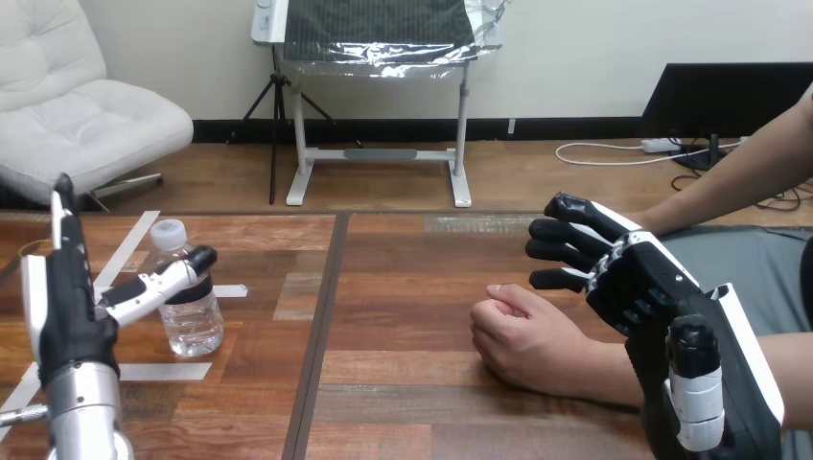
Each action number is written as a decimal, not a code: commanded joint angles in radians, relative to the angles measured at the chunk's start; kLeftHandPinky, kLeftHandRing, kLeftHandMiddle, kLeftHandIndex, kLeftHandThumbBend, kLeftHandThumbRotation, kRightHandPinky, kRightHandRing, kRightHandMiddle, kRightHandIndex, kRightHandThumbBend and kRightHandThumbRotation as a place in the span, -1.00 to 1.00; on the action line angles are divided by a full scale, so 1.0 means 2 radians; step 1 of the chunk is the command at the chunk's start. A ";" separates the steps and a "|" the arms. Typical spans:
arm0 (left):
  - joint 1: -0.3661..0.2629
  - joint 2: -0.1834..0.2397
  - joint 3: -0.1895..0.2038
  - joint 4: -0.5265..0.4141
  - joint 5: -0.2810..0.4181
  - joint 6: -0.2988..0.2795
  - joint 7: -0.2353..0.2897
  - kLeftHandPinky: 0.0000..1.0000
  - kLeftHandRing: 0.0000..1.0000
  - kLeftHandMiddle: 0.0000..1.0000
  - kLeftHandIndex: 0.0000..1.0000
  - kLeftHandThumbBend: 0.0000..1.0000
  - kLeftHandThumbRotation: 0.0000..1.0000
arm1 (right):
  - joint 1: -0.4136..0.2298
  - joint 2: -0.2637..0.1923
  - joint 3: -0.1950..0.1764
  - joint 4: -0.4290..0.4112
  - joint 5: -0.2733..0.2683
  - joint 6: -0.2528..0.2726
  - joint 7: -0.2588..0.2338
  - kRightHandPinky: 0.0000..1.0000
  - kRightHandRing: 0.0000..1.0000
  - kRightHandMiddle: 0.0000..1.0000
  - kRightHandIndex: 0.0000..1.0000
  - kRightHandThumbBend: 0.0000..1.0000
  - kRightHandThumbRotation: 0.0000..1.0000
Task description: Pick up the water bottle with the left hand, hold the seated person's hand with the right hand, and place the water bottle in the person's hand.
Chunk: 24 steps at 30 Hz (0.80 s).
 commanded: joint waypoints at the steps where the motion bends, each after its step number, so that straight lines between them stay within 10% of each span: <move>1: -0.053 0.020 -0.014 0.029 0.013 -0.011 0.005 0.99 1.00 1.00 1.00 1.00 -1.00 | -0.025 -0.003 -0.005 -0.016 0.008 -0.006 0.000 0.41 0.55 0.58 0.62 0.78 0.93; 24: -0.125 0.037 -0.037 0.165 0.019 -0.044 0.016 0.91 1.00 1.00 1.00 1.00 -1.00 | -0.026 -0.006 -0.007 -0.018 0.007 -0.008 -0.002 0.39 0.54 0.56 0.62 0.77 0.94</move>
